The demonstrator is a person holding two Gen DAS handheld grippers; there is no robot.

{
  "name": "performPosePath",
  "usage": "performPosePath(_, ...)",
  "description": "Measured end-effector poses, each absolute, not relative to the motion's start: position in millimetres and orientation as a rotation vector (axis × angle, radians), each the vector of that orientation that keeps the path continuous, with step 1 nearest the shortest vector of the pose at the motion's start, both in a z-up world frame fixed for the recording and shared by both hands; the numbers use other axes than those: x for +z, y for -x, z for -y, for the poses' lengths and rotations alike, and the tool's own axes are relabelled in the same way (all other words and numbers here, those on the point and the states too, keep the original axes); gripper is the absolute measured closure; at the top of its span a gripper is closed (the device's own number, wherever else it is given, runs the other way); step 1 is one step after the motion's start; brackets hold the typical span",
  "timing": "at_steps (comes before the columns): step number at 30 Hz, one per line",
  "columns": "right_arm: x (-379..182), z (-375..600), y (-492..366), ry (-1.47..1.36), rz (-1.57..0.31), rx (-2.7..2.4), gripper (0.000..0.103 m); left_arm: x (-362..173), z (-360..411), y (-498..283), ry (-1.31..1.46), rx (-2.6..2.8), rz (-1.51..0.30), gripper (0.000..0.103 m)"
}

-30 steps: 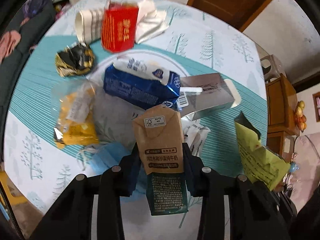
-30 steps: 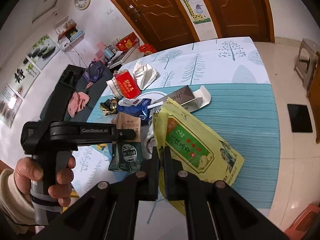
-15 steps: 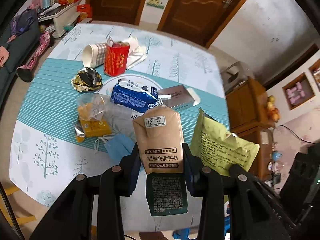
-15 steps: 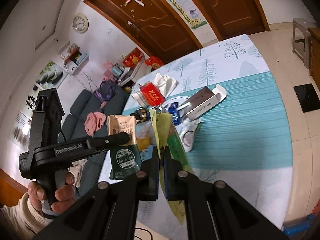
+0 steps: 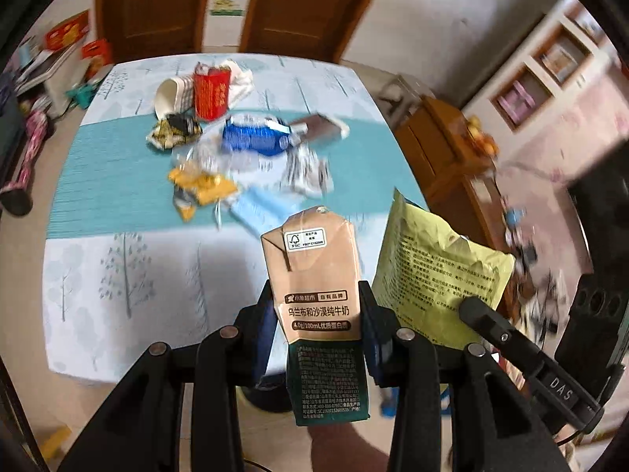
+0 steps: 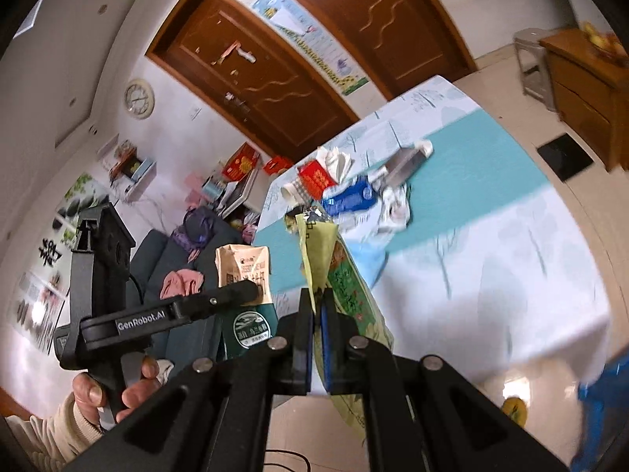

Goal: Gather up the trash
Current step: 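Carry the milk carton and yellow-green bag with both grippers over the bin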

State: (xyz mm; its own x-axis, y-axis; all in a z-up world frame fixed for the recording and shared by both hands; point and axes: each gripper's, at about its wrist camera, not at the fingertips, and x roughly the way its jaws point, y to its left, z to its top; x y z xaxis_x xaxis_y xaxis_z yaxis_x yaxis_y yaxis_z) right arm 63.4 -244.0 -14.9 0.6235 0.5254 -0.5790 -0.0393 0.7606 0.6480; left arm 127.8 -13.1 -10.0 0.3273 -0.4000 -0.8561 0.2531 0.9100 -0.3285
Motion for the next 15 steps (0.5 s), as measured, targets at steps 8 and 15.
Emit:
performPosePath(8, -45, 183, 41, -0.681, -0.861, 0.222, 0.100, -55, -7, -51, 0.005, -0.554, -1.257, 0.066)
performPosePath(15, -93, 175, 94, -0.733, -0.941, 0.109, 0.100, -99, 16, -2, -0.129, -0.627, -1.331, 0.066)
